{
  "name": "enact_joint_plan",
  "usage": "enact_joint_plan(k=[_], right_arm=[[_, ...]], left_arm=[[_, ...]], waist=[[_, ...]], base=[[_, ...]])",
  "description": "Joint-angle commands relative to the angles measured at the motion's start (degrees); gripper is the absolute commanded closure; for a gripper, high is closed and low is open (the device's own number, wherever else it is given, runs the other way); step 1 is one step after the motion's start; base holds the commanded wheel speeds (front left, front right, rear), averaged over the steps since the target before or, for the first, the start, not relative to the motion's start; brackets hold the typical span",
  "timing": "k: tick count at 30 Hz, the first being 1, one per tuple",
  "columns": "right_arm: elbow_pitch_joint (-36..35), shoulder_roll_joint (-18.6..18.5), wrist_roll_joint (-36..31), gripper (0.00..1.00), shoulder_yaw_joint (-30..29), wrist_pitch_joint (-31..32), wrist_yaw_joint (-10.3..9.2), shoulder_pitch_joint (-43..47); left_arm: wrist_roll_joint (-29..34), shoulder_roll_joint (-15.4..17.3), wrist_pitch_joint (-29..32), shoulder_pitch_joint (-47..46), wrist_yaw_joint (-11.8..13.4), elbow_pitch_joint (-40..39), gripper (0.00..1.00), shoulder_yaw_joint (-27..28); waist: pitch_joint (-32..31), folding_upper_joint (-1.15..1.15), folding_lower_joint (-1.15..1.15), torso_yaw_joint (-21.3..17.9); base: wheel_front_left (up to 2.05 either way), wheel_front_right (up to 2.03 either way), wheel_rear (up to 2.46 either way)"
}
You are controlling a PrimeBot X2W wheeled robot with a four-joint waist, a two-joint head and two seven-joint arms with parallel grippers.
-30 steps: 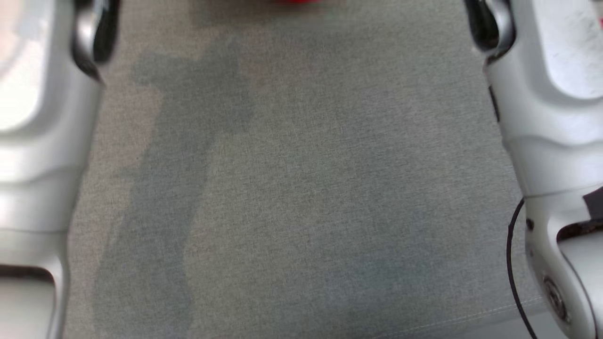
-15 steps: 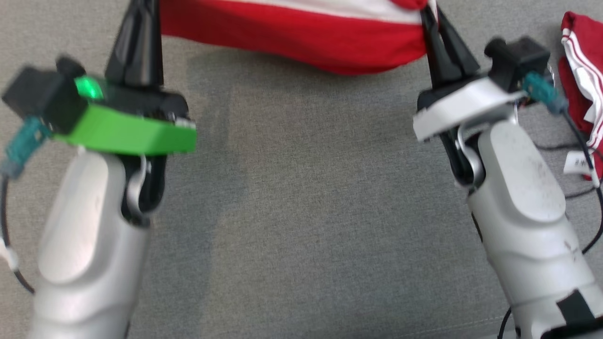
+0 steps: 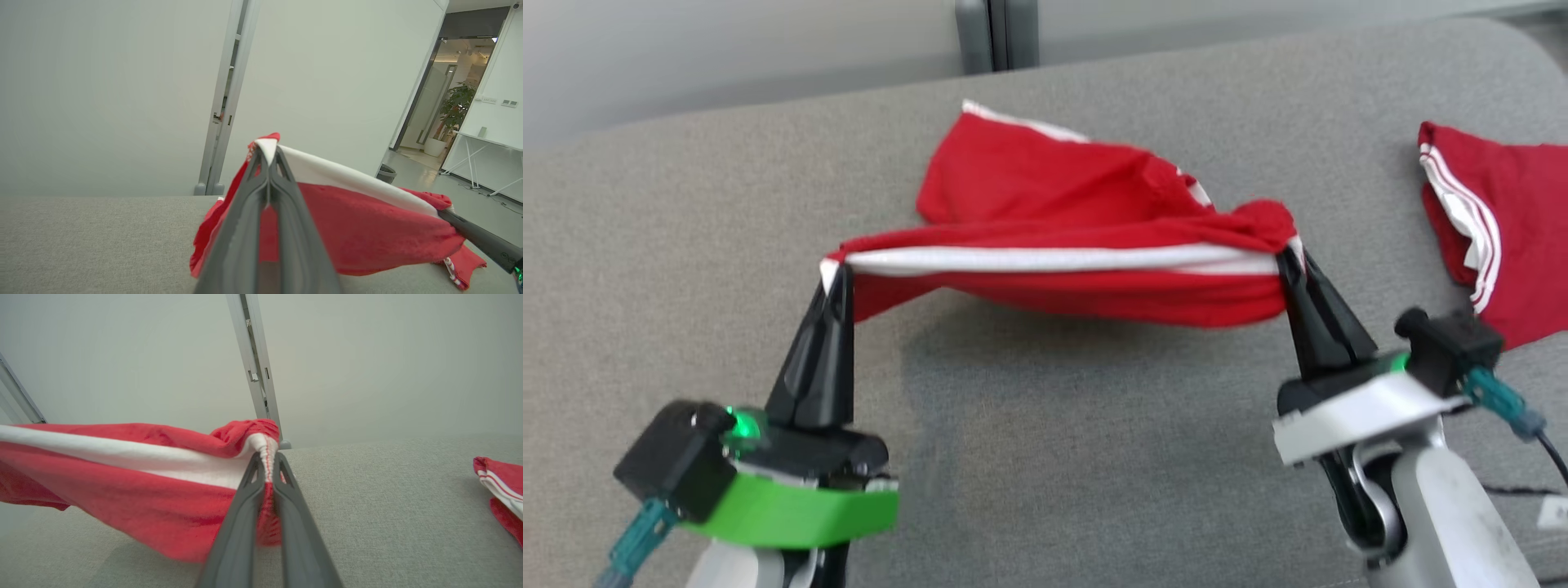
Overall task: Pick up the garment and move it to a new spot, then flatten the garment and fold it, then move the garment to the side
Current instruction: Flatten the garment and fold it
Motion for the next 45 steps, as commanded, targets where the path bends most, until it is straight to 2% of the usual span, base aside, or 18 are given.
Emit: enact_joint_plan(k=[1,9,14,20,27,34,45], right_arm=[[-2.55,-0.23,0.21,1.0,-0.42,1.01,-0.08,2.93],[-16.44,-0.2,0.31,1.0,-1.92,8.22,-0.08,15.56],[-18.77,-0.22,1.37,1.0,-1.47,11.01,-0.08,19.37],[-13.41,-0.22,2.59,1.0,-2.44,9.74,-0.08,17.22],[-2.93,-0.23,2.89,1.0,-2.27,6.94,-0.08,9.46],[5.97,-0.23,2.95,1.0,-2.3,3.93,-0.09,2.53],[12.54,-0.24,4.33,1.0,0.08,-0.65,-0.08,-2.54]], left_arm=[[0.85,0.37,-0.15,2.34,0.27,-1.62,1.0,0.35],[2.83,2.26,1.9,10.32,2.86,-9.92,1.0,-0.66],[2.25,1.91,3.13,11.39,3.66,-10.04,1.0,-1.2],[0.52,1.43,3.48,6.89,2.32,-3.91,1.0,-2.19],[-0.01,2.24,2.27,-3.78,0.67,9.3,1.0,-3.48],[0.7,2.76,1.24,-18.28,-0.05,23.25,1.0,-8.5],[-1.26,3.55,0.11,-36.18,-0.14,41.08,1.0,-18.64]], waist=[[-5.1,0.0,0.0,-0.7],[-7.04,0.0,0.0,-1.48],[-5.91,0.0,0.0,-1.82],[-2.87,0.0,0.0,-1.97],[2.59,0.0,0.0,-2.44],[7.78,0.0,0.0,-2.86],[11.99,0.0,0.0,-5.34]], base=[[0.0,0.0,0.0],[0.0,0.0,0.0],[0.0,0.0,0.0],[0.0,0.0,0.0],[0.0,0.0,0.0],[0.0,0.0,0.0],[0.0,0.0,0.0]])
